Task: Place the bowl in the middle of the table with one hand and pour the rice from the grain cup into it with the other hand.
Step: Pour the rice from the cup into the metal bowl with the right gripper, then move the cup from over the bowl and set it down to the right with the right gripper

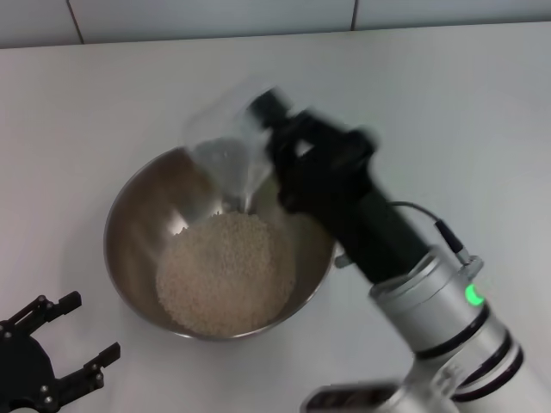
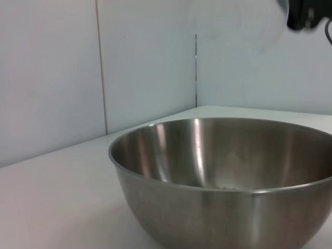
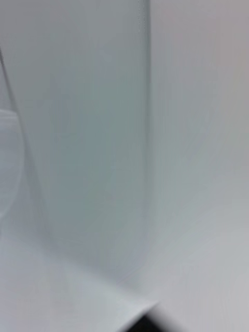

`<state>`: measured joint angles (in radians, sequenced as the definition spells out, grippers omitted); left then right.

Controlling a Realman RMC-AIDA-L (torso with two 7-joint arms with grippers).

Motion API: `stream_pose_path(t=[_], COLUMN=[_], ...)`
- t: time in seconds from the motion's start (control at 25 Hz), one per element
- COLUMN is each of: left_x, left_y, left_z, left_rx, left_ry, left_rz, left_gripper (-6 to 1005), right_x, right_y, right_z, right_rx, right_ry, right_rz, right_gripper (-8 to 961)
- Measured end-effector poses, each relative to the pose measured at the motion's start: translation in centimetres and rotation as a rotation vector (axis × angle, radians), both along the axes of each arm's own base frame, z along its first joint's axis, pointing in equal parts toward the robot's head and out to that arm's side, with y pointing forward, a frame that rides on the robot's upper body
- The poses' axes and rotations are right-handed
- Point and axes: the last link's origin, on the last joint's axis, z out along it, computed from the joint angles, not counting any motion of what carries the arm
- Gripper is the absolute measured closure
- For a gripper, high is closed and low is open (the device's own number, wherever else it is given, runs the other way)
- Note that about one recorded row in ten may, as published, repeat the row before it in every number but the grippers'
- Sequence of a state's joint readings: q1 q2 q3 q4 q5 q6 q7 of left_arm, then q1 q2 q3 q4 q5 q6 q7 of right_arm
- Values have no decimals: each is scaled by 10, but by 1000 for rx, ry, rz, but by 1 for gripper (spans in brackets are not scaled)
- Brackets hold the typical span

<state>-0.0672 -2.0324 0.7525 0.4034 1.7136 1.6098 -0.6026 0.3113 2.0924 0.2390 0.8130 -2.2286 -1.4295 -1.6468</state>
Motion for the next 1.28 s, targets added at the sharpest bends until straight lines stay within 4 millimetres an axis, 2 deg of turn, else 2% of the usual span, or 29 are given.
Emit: stream_pose_path(t=[0.08, 0.28, 0.56, 0.76, 0.88, 1.04, 1.28], left_x=[0, -1, 2, 2, 3, 3, 3], left_y=[-1, -1, 1, 1, 1, 1, 1], left_z=[0, 1, 1, 1, 1, 1, 1], left_rx=[2, 5, 6, 7, 7, 7, 7], left_ry=[-1, -1, -5, -5, -6, -7, -7], left_rz=[2, 3, -10, -18, -21, -21, -20], left_gripper=[172, 172, 172, 172, 172, 171, 171], right_x=[3, 30, 85, 129, 144, 151, 149], right_y=[3, 12, 26, 35, 41, 49, 60], right_z=[10, 28, 41, 52, 52, 42, 22], right_rx=[-94, -314, -434, -476, -518, -566, -664], right_ry=[216, 680, 1016, 1085, 1078, 1016, 907], right_rz=[-101, -251, -393, -464, -521, -601, -688], right_gripper=[951, 951, 952, 952, 952, 952, 952])
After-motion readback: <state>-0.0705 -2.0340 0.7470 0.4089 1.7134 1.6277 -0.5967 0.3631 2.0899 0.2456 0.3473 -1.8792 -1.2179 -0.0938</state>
